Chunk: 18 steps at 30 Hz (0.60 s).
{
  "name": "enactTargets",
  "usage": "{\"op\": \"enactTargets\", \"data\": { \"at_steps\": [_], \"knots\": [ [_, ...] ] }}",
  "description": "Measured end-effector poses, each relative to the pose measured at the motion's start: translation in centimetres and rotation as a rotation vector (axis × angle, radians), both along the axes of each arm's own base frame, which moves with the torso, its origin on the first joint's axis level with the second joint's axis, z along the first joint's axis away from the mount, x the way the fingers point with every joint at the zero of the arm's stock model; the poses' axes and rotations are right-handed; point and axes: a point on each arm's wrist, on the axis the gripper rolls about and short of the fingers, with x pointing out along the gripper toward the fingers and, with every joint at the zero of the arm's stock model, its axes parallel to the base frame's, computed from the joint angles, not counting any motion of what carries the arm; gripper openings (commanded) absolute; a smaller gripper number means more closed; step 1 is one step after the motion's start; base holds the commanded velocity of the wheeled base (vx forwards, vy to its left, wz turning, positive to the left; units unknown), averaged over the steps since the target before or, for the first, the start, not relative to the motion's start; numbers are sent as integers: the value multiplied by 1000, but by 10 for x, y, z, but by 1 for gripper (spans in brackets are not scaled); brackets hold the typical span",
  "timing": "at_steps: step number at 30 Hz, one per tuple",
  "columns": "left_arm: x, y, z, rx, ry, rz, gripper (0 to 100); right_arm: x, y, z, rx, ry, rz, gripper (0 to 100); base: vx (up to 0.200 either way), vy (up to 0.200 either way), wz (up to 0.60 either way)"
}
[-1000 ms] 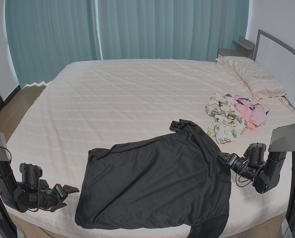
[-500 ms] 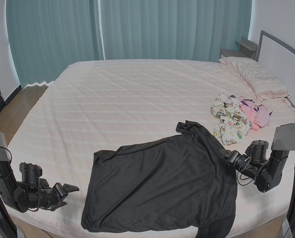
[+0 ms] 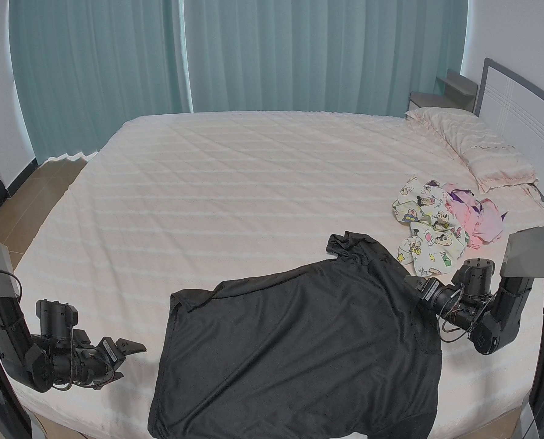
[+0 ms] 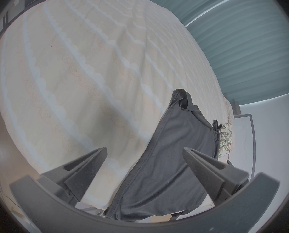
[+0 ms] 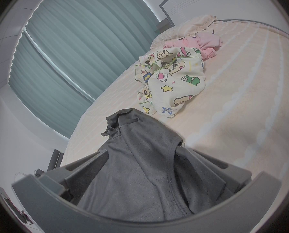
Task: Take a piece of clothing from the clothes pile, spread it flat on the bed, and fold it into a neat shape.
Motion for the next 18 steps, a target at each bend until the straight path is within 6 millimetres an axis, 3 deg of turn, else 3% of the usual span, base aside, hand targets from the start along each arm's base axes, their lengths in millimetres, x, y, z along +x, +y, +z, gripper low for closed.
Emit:
{"op": "enactTargets", "data": {
  "at_steps": [7, 16, 18],
  "knots": [
    [1, -1, 1, -19, 1, 24, 100, 0, 1, -1, -2, 3, 3, 100, 0, 0, 0],
    [3, -5, 2, -36, 1, 27, 100, -1, 2, -2, -2, 8, 9, 100, 0, -200, 0],
    [3, -5, 2, -37, 1, 26, 100, -1, 3, -2, -2, 8, 10, 100, 0, 0, 0]
  ]
}}
